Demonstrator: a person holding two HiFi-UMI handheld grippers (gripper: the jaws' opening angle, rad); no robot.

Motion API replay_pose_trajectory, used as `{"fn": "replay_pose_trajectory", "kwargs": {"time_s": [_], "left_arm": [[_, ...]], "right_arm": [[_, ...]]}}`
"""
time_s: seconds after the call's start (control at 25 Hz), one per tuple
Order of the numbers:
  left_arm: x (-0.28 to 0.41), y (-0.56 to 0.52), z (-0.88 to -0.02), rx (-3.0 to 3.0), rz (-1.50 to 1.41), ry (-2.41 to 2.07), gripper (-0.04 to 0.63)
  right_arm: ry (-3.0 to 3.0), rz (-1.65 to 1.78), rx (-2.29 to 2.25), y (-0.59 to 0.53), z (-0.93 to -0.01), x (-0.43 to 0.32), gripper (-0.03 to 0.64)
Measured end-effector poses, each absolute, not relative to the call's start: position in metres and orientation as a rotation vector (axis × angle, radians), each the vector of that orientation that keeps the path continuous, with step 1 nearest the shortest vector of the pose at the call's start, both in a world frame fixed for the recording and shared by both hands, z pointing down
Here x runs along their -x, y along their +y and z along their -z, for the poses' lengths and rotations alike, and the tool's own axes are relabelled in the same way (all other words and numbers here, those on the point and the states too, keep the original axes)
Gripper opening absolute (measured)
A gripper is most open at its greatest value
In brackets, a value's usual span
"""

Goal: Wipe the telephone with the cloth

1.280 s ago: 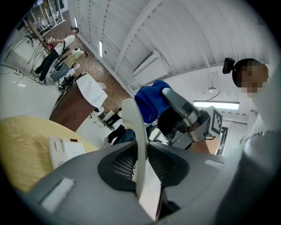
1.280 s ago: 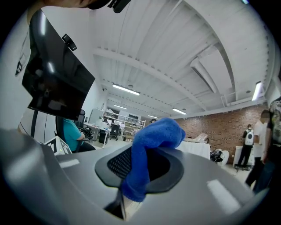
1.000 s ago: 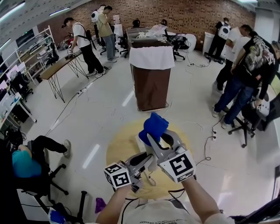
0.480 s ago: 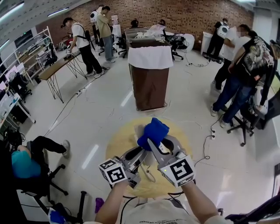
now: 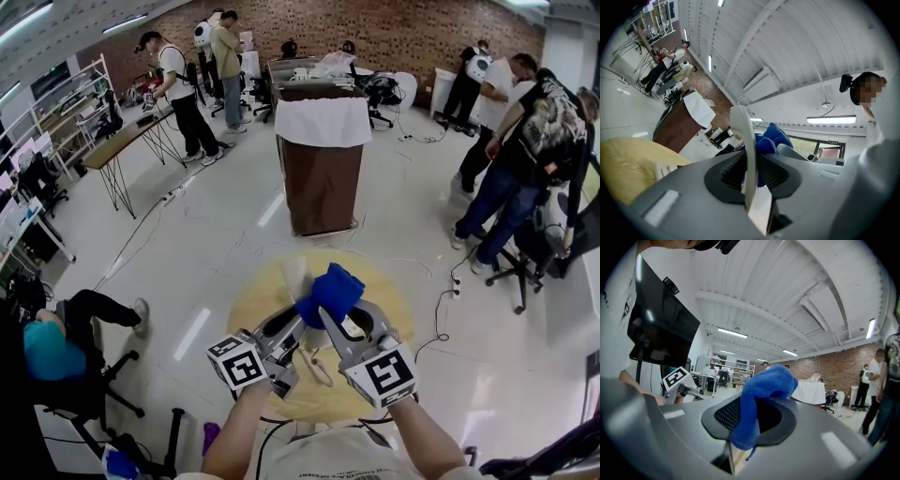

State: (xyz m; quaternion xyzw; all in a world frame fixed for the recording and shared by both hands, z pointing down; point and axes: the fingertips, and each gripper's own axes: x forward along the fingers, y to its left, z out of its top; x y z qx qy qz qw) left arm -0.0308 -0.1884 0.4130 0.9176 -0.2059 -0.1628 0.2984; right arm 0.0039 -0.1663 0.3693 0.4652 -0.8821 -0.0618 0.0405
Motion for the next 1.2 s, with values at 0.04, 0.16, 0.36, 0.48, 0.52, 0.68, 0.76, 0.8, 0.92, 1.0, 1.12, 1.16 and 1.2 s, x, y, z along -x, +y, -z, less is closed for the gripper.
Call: {"fn": "replay_pose_trajectory", "kwargs": {"time_s": [0.04,0.16,0.36,0.48,0.52,0.68,0.76,0.8,0.92,1.0,1.12,1.16,1.2], "left_arm": [[0.032,-0.189,-0.413,-2.435,0.433,-0.553,0.075],[0.035,-0.195,-0.409,-2.430,0.453,-0.555,0.075],[0.037,-0.202,-0.403,-2.417,0.474,-0.557,0.075],[0.037,-0.205,-0.401,-2.408,0.495,-0.559,0.075],[0.036,-0.205,-0.400,-2.410,0.497,-0.560,0.075],[0.035,-0.204,-0.396,-2.424,0.494,-0.560,0.075],[0.035,-0.204,-0.395,-2.426,0.497,-0.558,0.075],[0.035,-0.204,-0.395,-2.427,0.498,-0.558,0.074],[0.036,-0.206,-0.393,-2.425,0.501,-0.560,0.074],[0.038,-0.207,-0.391,-2.425,0.504,-0.563,0.074],[0.039,-0.207,-0.388,-2.434,0.510,-0.565,0.074],[0.039,-0.207,-0.387,-2.437,0.512,-0.565,0.075],[0.039,-0.206,-0.386,-2.441,0.513,-0.564,0.074]], "right_arm": [[-2.704,0.185,-1.424,-0.165,-0.371,-0.004,0.071],[-2.706,0.163,-1.430,-0.164,-0.375,-0.005,0.071],[-2.692,0.120,-1.441,-0.160,-0.389,-0.008,0.071],[-2.683,0.090,-1.436,-0.155,-0.399,-0.009,0.071],[-2.680,0.083,-1.434,-0.153,-0.402,-0.010,0.071],[-2.686,0.062,-1.420,-0.147,-0.410,-0.007,0.071],[-2.686,0.056,-1.416,-0.144,-0.413,-0.006,0.071],[-2.683,0.048,-1.414,-0.143,-0.415,-0.006,0.071],[-2.676,0.024,-1.412,-0.141,-0.420,-0.006,0.071],[-2.670,0.004,-1.408,-0.140,-0.425,-0.006,0.071],[-2.657,-0.017,-1.407,-0.138,-0.433,-0.010,0.071],[-2.650,-0.024,-1.412,-0.137,-0.436,-0.013,0.071],[-2.640,-0.033,-1.421,-0.137,-0.439,-0.017,0.071]]}}
